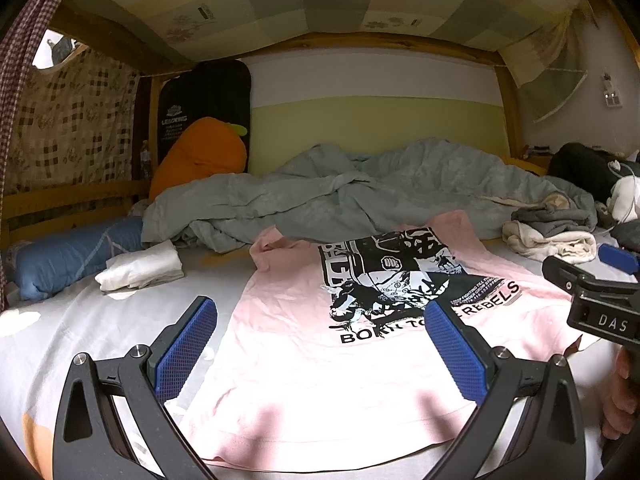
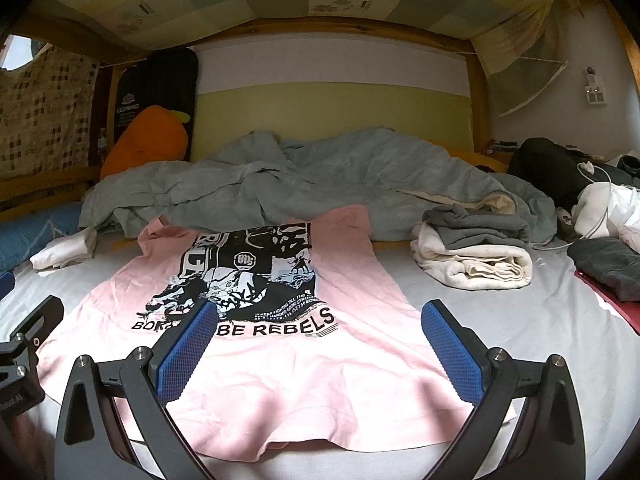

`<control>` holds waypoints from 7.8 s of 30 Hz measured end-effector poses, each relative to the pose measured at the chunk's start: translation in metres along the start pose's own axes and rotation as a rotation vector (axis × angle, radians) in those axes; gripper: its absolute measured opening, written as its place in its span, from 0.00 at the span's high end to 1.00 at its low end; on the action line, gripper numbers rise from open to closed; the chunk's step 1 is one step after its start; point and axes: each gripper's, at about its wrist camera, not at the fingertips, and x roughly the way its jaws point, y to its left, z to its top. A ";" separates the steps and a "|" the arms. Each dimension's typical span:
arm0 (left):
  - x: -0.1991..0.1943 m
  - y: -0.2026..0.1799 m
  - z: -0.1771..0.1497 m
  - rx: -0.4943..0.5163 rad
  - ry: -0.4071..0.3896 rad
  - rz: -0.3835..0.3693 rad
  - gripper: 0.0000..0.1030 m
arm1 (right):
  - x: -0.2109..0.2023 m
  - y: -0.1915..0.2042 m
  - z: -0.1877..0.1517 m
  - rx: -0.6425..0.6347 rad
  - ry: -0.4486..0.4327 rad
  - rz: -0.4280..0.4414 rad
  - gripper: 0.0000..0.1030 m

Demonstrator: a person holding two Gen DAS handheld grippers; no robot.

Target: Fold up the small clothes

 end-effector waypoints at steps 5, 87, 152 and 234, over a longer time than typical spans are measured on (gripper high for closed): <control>0.001 0.007 -0.002 -0.035 0.000 -0.010 0.00 | 0.001 0.000 0.000 0.002 0.001 0.002 0.01; 0.109 0.151 0.009 -0.410 0.587 0.066 0.95 | 0.076 -0.107 0.041 0.363 0.366 -0.040 0.97; 0.100 0.178 0.026 -0.254 0.585 -0.311 1.00 | 0.066 -0.129 0.016 0.099 0.520 0.141 0.94; 0.131 0.134 -0.009 -0.028 0.578 -0.158 0.94 | 0.099 -0.127 0.005 0.075 0.549 0.065 0.97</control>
